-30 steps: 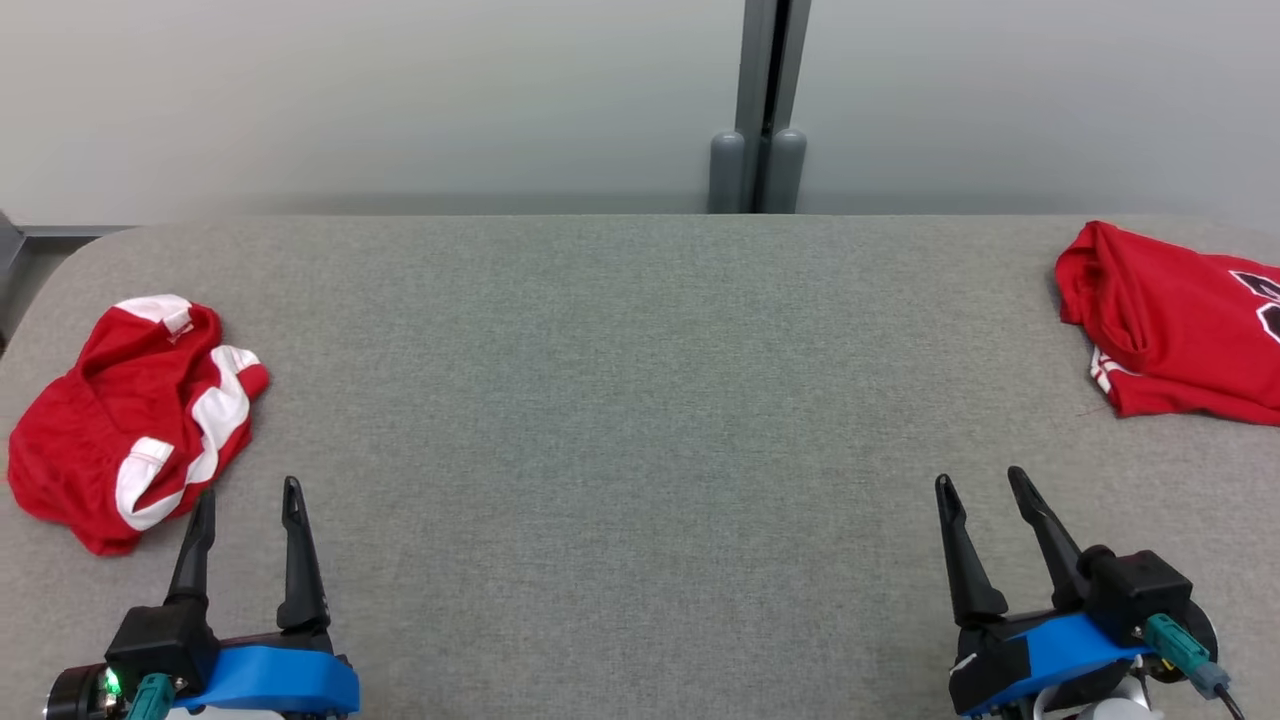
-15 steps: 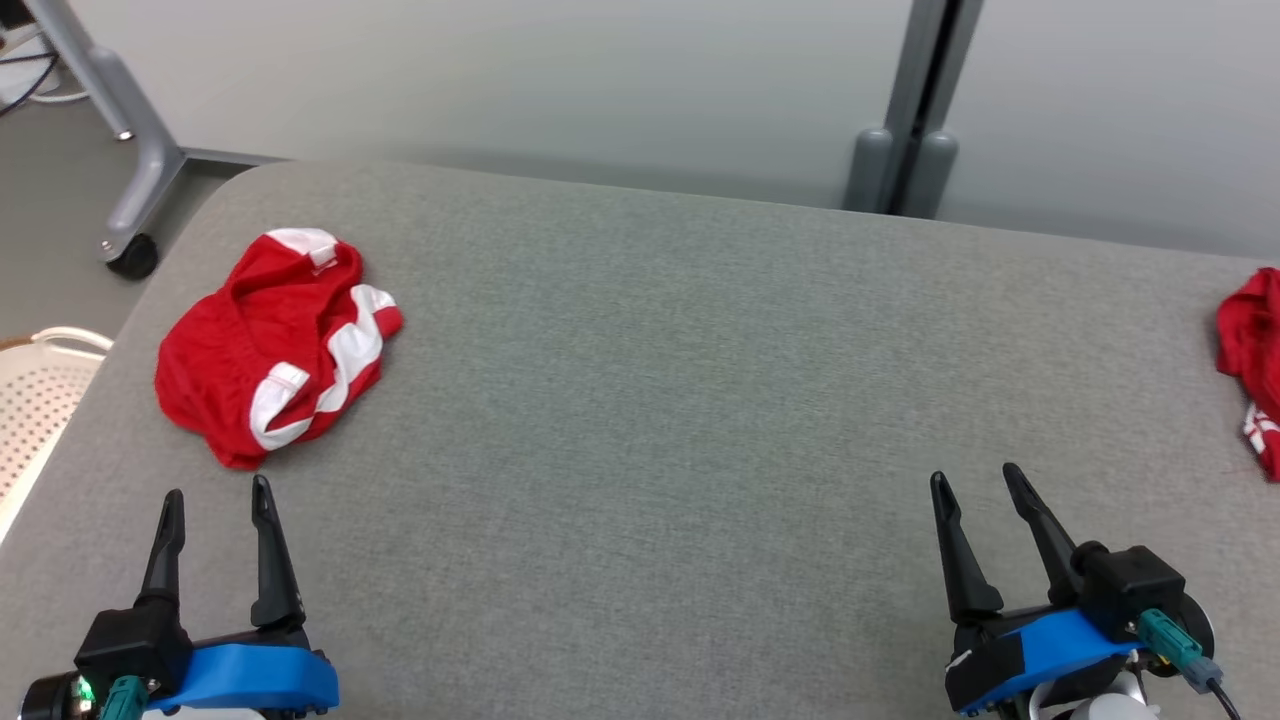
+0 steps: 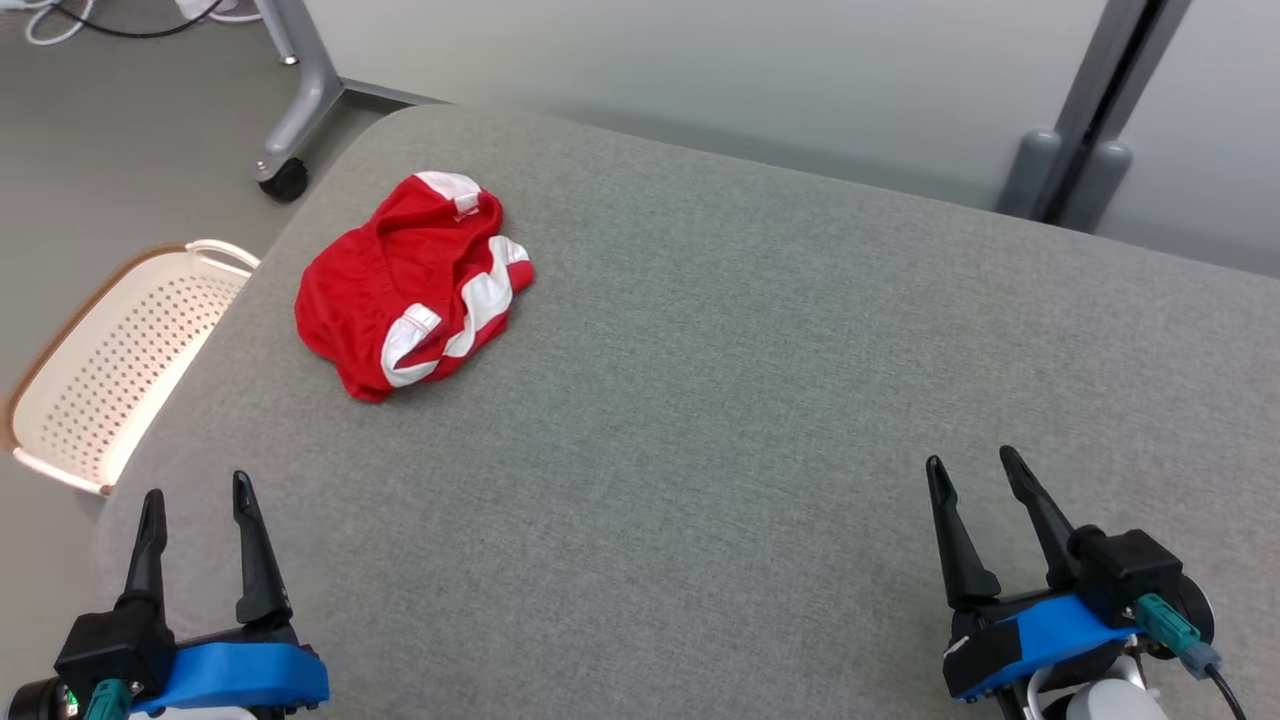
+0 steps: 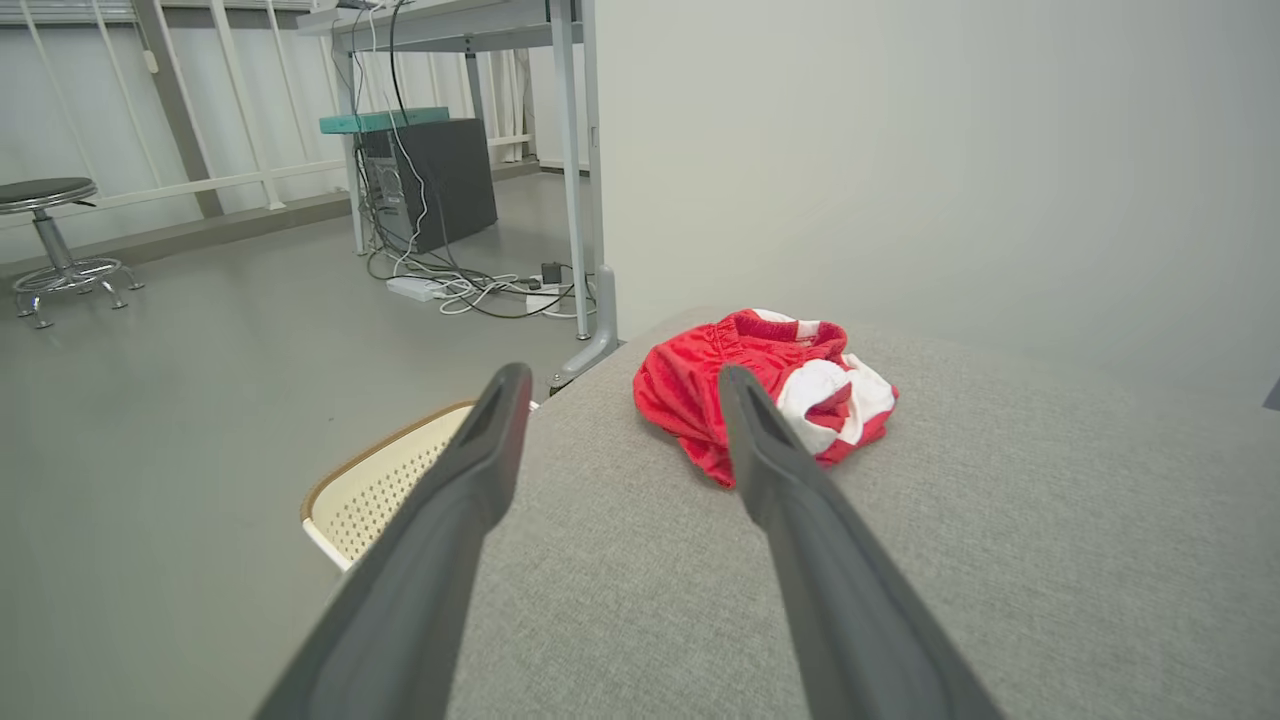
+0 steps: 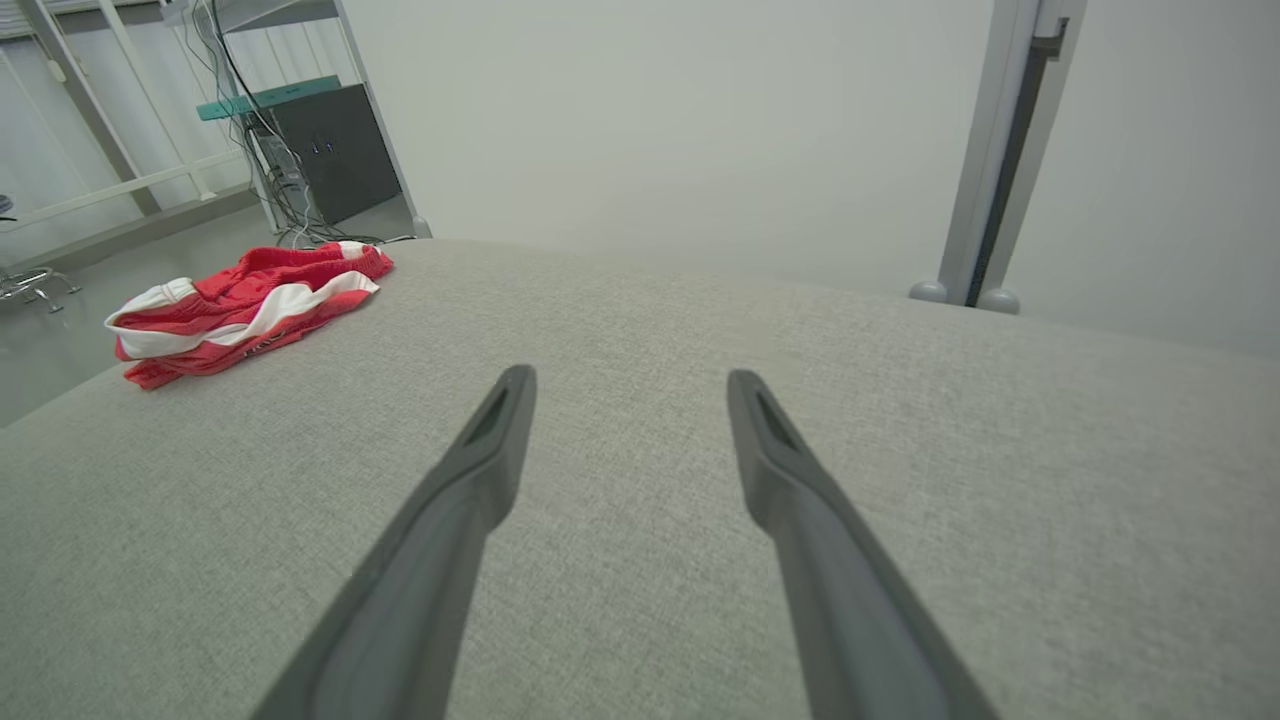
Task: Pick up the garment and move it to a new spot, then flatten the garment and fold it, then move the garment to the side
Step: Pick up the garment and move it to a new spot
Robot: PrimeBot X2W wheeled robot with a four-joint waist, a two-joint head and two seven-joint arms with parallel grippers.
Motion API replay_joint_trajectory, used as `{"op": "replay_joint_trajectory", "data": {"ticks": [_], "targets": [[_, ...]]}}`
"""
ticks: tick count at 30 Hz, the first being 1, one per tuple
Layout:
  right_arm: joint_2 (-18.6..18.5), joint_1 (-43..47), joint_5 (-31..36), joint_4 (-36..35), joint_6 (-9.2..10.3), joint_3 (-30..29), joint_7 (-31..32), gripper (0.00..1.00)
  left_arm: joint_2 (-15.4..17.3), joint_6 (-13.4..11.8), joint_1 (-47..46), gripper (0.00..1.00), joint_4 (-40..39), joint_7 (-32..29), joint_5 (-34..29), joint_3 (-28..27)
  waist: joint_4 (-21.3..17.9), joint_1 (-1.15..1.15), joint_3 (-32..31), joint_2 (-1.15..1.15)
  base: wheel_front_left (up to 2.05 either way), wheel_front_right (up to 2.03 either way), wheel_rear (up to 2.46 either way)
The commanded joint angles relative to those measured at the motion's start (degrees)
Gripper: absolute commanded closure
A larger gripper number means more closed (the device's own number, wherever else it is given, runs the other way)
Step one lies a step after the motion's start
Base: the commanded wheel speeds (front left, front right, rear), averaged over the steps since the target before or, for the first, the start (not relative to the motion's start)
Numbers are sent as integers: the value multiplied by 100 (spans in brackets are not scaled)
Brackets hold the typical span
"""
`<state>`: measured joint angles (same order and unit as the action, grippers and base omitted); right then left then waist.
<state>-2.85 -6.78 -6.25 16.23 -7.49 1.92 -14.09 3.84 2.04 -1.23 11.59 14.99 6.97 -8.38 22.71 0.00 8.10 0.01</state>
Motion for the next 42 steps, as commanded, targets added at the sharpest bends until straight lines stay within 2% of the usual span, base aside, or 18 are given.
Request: {"op": "replay_joint_trajectory", "data": {"ticks": [1, 12, 19, 24, 29, 35, 42], "targets": [[-18, 0, 12, -28, -1, -9, 22, 0, 10, -12, 18, 0, -19, 26, 0, -1, 81, 0, 54, -1, 0, 0, 0], [-28, 111, 50, -154, -1, -6, 122, 0, -17, -22, 87, 0, -71, 26, -4, -107, 346, 0, 61, -1, 0, 0, 0], [-64, 101, 63, -186, -1, 24, 147, 0, -12, -37, 11, 0, -63, 26, 8, -154, 235, 0, 75, -1, 0, 0, 0], [-113, 41, 117, -253, -1, -72, 161, 0, 151, 33, -303, 0, 46, 26, -28, -211, 97, 0, 162, -1, 0, 0, 0], [-238, -152, 207, -485, -1, -199, 238, 0, 462, 95, -983, 0, 360, 26, 20, -329, -139, 0, 432, -1, 0, 0, 0], [-428, -372, 287, -980, -1, -354, 439, 0, 865, 143, -1984, 0, 814, 22, 174, -535, -610, 0, 1007, -1, 0, 0, 0], [-577, -509, 377, -1827, -1, -642, 713, 0, 1528, 227, -3231, 0, 1576, 17, 380, -766, -1141, 0, 1829, -1, 0, 0, 0]]}}
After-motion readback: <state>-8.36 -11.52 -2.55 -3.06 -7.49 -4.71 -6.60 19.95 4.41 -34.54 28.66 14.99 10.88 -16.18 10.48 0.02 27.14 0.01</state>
